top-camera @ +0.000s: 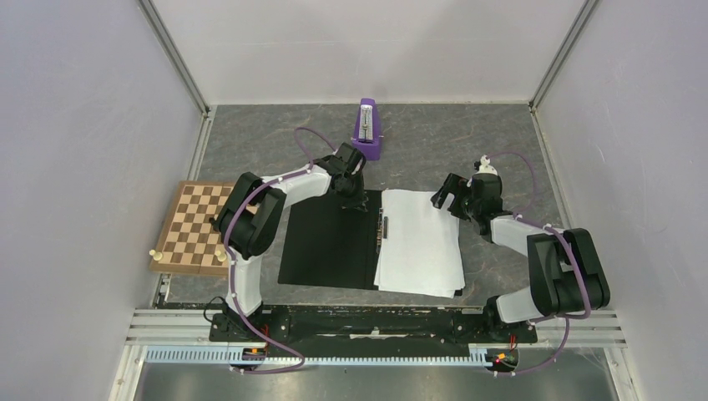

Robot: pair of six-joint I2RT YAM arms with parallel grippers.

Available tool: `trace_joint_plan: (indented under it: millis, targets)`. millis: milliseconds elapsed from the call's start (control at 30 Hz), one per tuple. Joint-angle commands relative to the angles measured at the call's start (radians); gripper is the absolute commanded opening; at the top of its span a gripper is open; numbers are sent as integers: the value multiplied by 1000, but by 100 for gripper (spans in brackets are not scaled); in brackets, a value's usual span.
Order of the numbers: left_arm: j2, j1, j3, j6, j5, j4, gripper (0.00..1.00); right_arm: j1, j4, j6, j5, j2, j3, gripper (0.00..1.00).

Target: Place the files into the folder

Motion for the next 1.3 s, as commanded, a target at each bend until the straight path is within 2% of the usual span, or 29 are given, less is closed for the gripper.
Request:
trace_joint_plan:
  millis: [0, 267, 367, 467, 600, 767, 867, 967, 1067, 1133, 1267]
  targets:
    - [61, 13, -7, 58, -74, -40, 2, -1, 21, 17, -40, 36, 28, 98]
    - [60, 13, 0, 63, -66, -40, 2, 0, 2, 9, -48, 30, 43, 98]
    - [22, 13, 0, 70, -47, -40, 2, -1, -98, -30, -1, -20, 87, 98]
    - [-52, 6, -20, 76, -36, -53, 8, -8, -229, -68, 39, -76, 132, 98]
    - [-226, -37, -157, 64, -32, -27, 16, -7, -390, -75, 32, -199, 87, 98]
    - [-347, -131, -323, 12, -17, 29, 18, 42, -548, -47, 20, -431, -57, 98]
    - [-361, -202, -377, -25, -19, 58, 18, 115, -637, -8, 47, -544, -106, 98]
    - [-363, -249, -421, -64, -24, 93, 14, 164, -750, 5, 174, -638, -106, 98]
    - [-359, -285, -441, -81, -35, 108, 10, 167, -826, 0, 259, -701, -112, 92]
    - [-355, -305, -447, -87, -43, 115, 8, 167, -829, 4, 227, -714, -139, 84]
    - [-359, -322, -453, -102, -41, 136, 7, 197, -798, 46, 152, -733, -201, 81]
